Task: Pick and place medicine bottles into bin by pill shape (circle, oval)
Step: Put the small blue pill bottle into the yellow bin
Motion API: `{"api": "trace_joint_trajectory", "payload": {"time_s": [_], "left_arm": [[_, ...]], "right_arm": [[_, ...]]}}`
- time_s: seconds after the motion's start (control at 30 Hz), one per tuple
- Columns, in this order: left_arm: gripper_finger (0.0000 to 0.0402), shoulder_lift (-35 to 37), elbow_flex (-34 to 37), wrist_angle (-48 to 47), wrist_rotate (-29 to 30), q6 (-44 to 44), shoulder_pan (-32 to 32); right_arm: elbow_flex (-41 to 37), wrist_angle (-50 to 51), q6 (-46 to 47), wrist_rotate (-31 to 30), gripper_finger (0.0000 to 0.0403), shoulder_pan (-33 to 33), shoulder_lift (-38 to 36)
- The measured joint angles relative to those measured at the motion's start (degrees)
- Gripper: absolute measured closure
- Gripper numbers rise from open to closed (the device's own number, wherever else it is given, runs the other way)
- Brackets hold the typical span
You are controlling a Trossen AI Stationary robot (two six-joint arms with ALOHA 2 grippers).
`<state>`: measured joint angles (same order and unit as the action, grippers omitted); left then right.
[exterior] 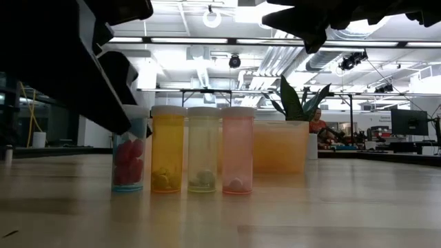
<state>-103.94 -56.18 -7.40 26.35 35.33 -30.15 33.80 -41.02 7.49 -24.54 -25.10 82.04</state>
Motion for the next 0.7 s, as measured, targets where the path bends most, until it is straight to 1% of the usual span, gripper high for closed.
{"api": "trace_joint_trajectory", "payload": {"time_s": [0.13, 0.23, 0.7], "left_arm": [[0.0111, 0.0, 0.0, -0.4, 0.8, -0.4, -0.3], [0.0119, 0.0, 0.0, -0.4, 1.6, -0.4, -0.3], [0.0198, 0.6, 0.0, -0.9, 1.9, -2.1, -0.3]], "right_arm": [[0.0, 0.0, 0.0, 0.0, 0.0221, 0.0, 0.0], [0.0, 0.1, 0.0, 0.0, 0.0221, 0.0, 0.0], [0.0, 0.0, 0.0, 0.0, 0.0221, 0.0, 0.0]]}}
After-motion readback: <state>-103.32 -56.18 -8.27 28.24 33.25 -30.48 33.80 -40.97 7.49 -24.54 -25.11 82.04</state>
